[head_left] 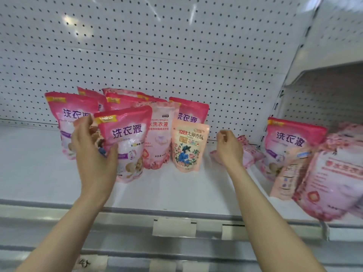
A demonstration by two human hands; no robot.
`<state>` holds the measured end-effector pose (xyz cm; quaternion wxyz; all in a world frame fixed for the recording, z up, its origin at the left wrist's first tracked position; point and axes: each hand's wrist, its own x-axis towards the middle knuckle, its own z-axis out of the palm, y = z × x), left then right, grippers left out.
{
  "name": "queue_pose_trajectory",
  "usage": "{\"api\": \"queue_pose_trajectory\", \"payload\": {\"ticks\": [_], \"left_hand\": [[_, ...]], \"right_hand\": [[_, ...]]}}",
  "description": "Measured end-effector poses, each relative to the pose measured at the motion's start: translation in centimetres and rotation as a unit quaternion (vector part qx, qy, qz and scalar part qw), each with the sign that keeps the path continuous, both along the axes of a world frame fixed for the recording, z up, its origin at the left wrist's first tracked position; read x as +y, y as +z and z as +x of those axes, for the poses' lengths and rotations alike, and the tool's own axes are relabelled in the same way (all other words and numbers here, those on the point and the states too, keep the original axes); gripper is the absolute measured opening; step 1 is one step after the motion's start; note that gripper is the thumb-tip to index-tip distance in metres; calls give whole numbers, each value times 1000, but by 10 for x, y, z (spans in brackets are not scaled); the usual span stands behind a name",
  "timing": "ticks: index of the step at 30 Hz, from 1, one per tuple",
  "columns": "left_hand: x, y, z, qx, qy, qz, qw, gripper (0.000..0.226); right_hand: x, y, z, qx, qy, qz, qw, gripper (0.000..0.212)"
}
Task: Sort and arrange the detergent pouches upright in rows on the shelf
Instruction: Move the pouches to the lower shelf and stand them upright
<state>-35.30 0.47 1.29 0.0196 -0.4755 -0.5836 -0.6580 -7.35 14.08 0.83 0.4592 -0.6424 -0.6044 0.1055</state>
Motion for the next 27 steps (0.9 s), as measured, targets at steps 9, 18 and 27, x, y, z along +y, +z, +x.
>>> {"api": "queue_pose_trajectory", "payload": {"ticks": [9,18,27], "left_hand": [[6,-39,50,194,-120,-17,973,46],[35,-48,109,279,-263,-62,921,39],[41,-52,122,316,-341,-118,877,28]], "right_hand": [[-16,-45,52,-264,43,-228,936,47],[-102,-37,48,-260,120,-169,943,37],[-105,12,51,-200,176,-265,927,46]]}}
